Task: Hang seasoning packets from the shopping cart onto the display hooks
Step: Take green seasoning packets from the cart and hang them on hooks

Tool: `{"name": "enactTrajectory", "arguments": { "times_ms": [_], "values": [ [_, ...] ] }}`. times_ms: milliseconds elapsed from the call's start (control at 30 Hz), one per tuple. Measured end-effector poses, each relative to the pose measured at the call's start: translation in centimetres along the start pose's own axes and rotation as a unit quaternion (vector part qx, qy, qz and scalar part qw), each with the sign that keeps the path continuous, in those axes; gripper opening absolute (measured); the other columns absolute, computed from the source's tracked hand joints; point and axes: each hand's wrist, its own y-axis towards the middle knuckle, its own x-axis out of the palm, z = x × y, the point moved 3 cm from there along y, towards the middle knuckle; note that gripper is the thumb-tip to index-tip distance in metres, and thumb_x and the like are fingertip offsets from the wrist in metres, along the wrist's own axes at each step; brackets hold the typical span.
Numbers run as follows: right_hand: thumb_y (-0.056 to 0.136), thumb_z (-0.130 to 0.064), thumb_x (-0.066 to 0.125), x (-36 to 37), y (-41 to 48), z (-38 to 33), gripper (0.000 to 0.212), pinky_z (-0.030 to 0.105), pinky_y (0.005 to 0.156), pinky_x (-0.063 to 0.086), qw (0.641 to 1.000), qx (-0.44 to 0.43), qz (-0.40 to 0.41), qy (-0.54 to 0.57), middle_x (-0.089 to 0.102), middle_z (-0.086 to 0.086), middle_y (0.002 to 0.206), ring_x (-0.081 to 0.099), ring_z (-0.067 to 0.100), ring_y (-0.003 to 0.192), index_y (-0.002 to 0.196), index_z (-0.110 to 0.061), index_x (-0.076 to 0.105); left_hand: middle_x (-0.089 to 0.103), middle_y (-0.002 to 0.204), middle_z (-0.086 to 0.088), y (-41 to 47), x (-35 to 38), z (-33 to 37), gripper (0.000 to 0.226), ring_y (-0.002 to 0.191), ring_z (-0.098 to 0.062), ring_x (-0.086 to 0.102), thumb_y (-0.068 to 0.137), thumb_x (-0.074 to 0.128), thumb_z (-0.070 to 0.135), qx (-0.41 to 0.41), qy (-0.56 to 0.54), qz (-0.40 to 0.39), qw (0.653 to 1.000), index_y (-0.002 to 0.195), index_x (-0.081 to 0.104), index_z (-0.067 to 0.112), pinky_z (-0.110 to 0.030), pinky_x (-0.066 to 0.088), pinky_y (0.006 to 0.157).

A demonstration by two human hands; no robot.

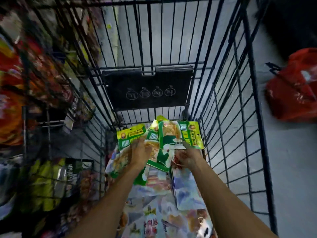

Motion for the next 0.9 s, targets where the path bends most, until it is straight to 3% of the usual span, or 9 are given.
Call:
{"name": "enactTrajectory", "arguments": {
  "times_ms": [133,233,300,433,500,667,733,800,900],
  "values": [
    [0.088,-0.007,0.067,1.2,1.6,0.0,0.016,0.015,0.03,0.039,0.996,-0.011,0.052,0.074,0.048,0.01,0.071,0.045,0.017,0.055,0.099,-0.002,0.055,0.047,0.129,-0.018,1.4,1.3,-0.4,0.046,0.118,-0.034,0.045,0.088,0.064,0.016,-0.037,0.015,0.026,0.999,0.129,0.048,0.004,-0.044,0.042,0.095],
    [0.086,-0.006,0.069,1.2,2.1,0.3,0.016,0.023,0.038,0.04,0.994,-0.021,0.1,0.04,0.052,0.008,0.069,0.046,0.015,0.054,0.081,-0.004,0.054,0.046,0.129,-0.015,2.2,1.6,-0.4,0.053,0.118,-0.032,0.045,0.08,0.074,0.014,-0.077,0.005,0.029,0.997,0.125,0.048,0.007,-0.043,0.043,0.095],
    [0.084,-0.008,0.072,1.0,2.0,0.5,0.016,0.026,0.047,0.045,0.991,-0.035,0.125,0.028,0.056,0.01,0.077,0.051,0.019,0.06,0.086,-0.003,0.056,0.052,0.126,-0.013,2.5,1.7,-0.3,0.056,0.115,-0.029,0.049,0.075,0.078,0.014,-0.101,-0.009,0.023,0.995,0.123,0.05,0.007,-0.034,0.044,0.088],
    [0.091,-0.002,0.057,0.2,0.2,1.5,0.034,0.021,0.04,0.05,0.993,-0.05,0.082,0.068,0.059,0.016,0.093,0.056,0.023,0.066,0.124,0.003,0.049,0.057,0.129,-0.01,2.2,1.0,-0.9,0.062,0.115,-0.026,0.054,0.074,0.08,0.015,-0.145,-0.035,-0.004,0.989,0.129,0.053,0.003,-0.024,0.041,0.079],
    [0.093,0.003,0.049,-0.4,-0.9,2.3,0.035,0.036,0.058,0.055,0.993,-0.057,0.048,0.088,0.061,0.024,0.102,0.061,0.031,0.076,0.127,0.004,0.045,0.056,0.131,-0.011,1.6,0.1,-1.9,0.062,0.117,-0.027,0.054,0.073,0.08,0.01,-0.163,-0.049,-0.004,0.985,0.128,0.053,0.001,-0.026,0.044,0.085],
    [0.092,0.003,0.048,-2.1,-3.0,3.9,0.011,0.052,0.078,0.051,0.986,-0.059,0.06,0.145,0.054,0.021,0.09,0.055,0.03,0.063,0.102,-0.001,0.049,0.048,0.137,-0.016,-0.6,-1.8,-3.2,0.062,0.122,-0.027,0.047,0.079,0.072,0.003,-0.163,-0.11,-0.007,0.98,0.133,0.042,-0.002,-0.027,0.038,0.088],
    [0.09,0.002,0.053,-2.8,-3.9,4.8,0.005,0.043,0.069,0.051,0.987,-0.055,0.066,0.139,0.057,0.02,0.09,0.056,0.032,0.069,0.094,0.001,0.054,0.041,0.143,-0.015,-1.3,-2.4,-3.1,0.065,0.121,-0.023,0.044,0.082,0.069,0.001,-0.164,-0.146,-0.016,0.975,0.138,0.036,-0.001,-0.026,0.038,0.085],
    [0.087,-0.005,0.064,-3.6,-4.7,5.5,0.017,0.04,0.067,0.052,0.988,-0.058,0.088,0.112,0.06,0.02,0.095,0.06,0.032,0.079,0.1,0.002,0.058,0.042,0.141,-0.014,-2.2,-2.9,-3.2,0.063,0.112,-0.019,0.044,0.083,0.067,-0.002,-0.173,-0.191,-0.022,0.966,0.138,0.035,-0.002,-0.019,0.038,0.076],
    [0.083,-0.007,0.072,-4.5,-6.2,6.1,0.031,0.044,0.084,0.052,0.989,-0.078,0.104,0.066,0.062,0.024,0.111,0.063,0.033,0.092,0.106,0.007,0.057,0.057,0.124,-0.012,-4.0,-3.5,-3.3,0.048,0.096,-0.016,0.052,0.081,0.07,-0.003,-0.158,-0.22,-0.019,0.962,0.125,0.05,0.002,-0.023,0.043,0.074]
  ]
}}
